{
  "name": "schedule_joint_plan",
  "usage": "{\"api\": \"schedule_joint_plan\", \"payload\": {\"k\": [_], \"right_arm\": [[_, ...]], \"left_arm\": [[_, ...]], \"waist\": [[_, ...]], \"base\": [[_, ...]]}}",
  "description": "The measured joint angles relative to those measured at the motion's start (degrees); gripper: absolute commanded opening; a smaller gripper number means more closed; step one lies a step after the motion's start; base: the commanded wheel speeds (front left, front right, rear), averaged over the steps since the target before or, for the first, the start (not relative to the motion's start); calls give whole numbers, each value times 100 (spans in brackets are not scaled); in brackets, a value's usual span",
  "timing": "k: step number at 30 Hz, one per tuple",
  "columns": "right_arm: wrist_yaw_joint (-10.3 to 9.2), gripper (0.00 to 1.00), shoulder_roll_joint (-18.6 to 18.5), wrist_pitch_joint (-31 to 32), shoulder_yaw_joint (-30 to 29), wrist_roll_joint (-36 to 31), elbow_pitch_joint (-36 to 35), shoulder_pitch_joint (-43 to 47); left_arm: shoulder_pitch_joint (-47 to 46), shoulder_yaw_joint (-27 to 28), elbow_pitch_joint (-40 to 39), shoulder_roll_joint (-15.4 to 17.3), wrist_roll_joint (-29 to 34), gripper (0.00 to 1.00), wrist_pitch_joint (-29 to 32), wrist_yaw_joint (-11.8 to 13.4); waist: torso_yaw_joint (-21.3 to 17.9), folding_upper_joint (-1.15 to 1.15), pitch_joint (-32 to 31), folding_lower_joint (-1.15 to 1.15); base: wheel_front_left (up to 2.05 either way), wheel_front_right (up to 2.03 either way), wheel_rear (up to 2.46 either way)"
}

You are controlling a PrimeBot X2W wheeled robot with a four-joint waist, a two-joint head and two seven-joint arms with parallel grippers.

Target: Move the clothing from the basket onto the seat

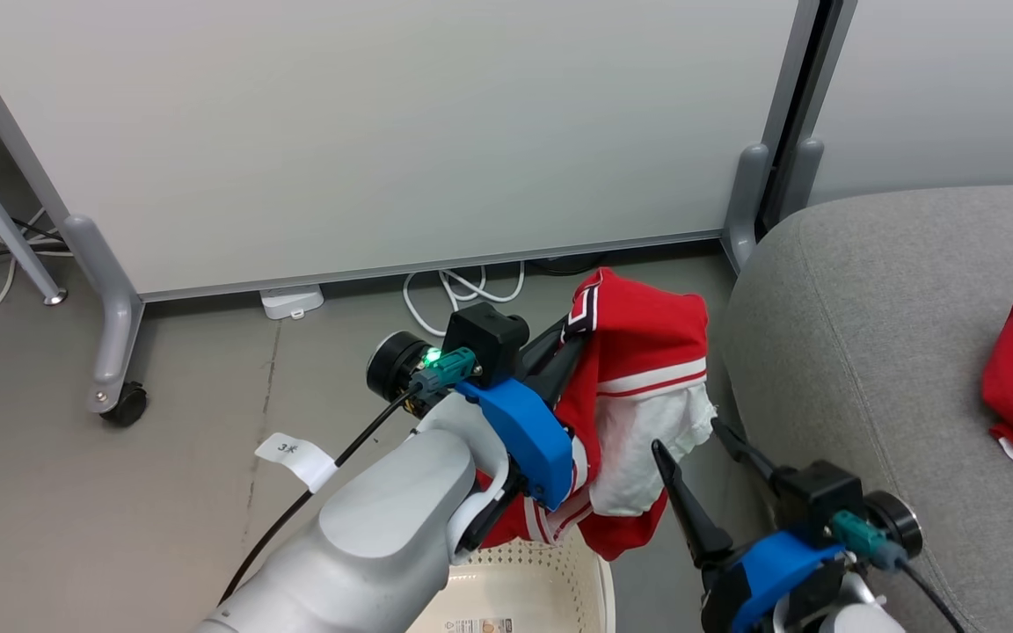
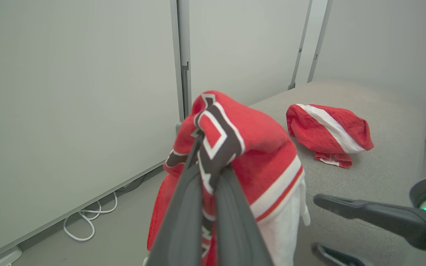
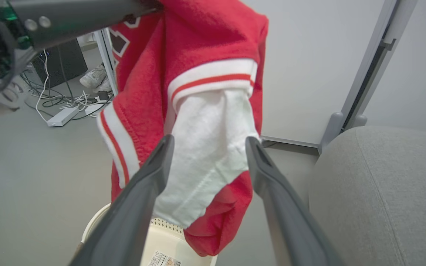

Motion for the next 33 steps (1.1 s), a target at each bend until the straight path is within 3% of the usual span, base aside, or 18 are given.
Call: {"api": "schedule_joint_plan", "payload": {"k": [19, 33], "right_arm": [[0, 100, 0, 500, 279, 501, 1457, -1256], [0, 100, 0, 186, 881, 1045, 2816, -2198]], "left_arm": [[-187, -411, -74, 0, -339, 0, -9, 53], [-239, -647, -129, 1, -557, 0, -10, 52]], "waist": [[108, 0, 109, 0], [155, 0, 83, 0]], "base": [[0, 0, 0], [0, 0, 0]]}}
